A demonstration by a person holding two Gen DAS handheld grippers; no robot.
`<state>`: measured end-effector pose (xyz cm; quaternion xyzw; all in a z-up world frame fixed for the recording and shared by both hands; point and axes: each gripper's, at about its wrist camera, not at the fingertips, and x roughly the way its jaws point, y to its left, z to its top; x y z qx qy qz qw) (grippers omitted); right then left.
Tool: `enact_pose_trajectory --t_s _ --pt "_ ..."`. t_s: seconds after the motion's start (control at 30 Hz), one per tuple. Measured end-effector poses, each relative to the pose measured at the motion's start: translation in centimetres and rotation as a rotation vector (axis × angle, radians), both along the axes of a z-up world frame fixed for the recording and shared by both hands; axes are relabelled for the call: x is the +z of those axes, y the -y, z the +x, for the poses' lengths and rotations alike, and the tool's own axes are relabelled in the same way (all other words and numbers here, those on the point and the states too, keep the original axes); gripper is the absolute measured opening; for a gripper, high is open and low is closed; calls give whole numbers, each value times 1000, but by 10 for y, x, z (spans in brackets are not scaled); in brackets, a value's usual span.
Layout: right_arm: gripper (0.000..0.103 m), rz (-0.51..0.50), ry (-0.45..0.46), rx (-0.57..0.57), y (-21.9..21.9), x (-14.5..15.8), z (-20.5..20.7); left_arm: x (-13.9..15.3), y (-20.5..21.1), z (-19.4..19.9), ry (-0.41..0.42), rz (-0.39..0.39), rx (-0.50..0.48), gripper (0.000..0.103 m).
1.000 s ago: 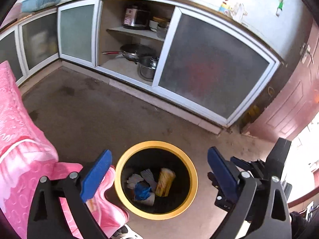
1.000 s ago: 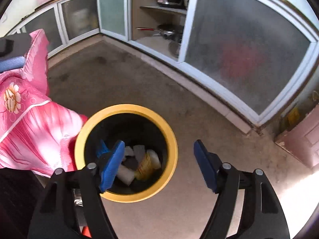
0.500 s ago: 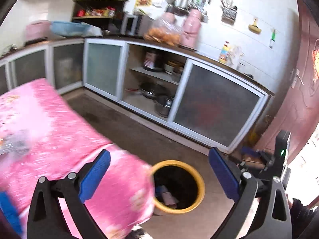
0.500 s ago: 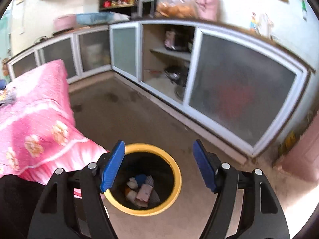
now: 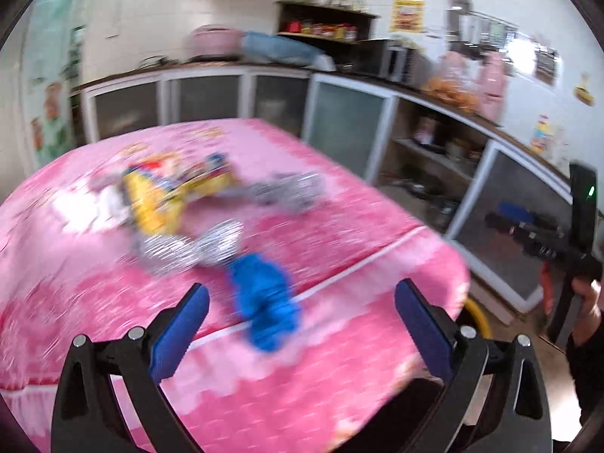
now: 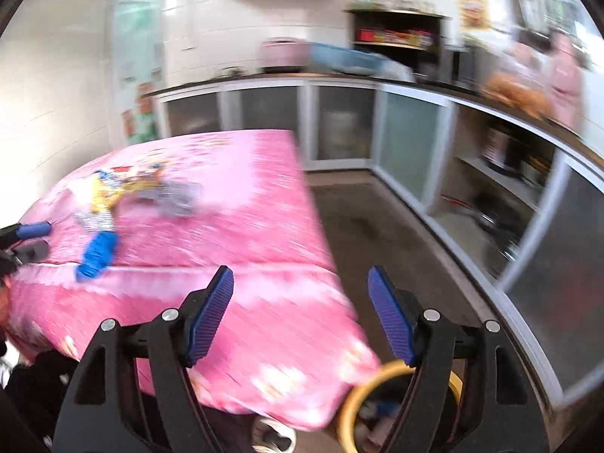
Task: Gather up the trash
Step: 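Swing both open tools back over the trash on the pink cover, then grasp the second blue glove with the left tool while the right tool grips a silver mesh scrubber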
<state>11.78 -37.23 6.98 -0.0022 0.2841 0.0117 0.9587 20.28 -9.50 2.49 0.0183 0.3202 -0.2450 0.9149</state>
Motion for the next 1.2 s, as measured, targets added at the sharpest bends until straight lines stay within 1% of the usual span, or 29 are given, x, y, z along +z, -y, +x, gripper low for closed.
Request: enact_pose_trajectory --t_s 0.13,0.2,0.3,0.37,0.43,0.5,0.63,0.7,0.77,0.87,1.07,1.1,1.13,1.17,1.2 --pt "70 -41 -24 109 -42 1 55 -15 -18 15 -30 31 71 95" --pt "70 -55 -45 145 -57 -2 75 -20 -21 22 -54 29 76 95" --pt "70 -67 -65 177 -68 -3 97 -27 -21 33 -77 34 85 95" --pt "71 -70 -74 192 -73 -4 109 -29 -18 36 -88 23 79 95" --pt "74 -56 -89 212 -78 -4 123 -30 -14 39 -103 2 57 95" --pt "75 -50 -114 232 -83 -6 139 -32 -6 41 -117 -2 33 95" --pt "75 -42 -162 246 -87 -14 167 -38 12 45 -132 19 13 95" --pt "75 -2 -192 264 -87 -18 179 -41 19 49 -145 23 10 95" --pt "75 12 -213 279 -90 -22 188 -43 23 53 -156 20 8 95" --pt "75 4 -236 292 -96 -31 197 -46 28 62 -180 25 10 95" --pt "74 1 -276 317 -106 -44 212 -56 34 76 -222 6 4 95" --pt "73 2 -285 321 -107 -46 215 -57 36 78 -227 6 7 95" --pt "67 1 -296 324 -108 -48 217 -58 37 80 -227 10 8 95" --pt "63 -6 -306 326 -109 -49 219 -58 38 80 -226 13 10 95" --pt "55 -11 -310 328 -110 -50 219 -58 39 81 -222 12 12 91"
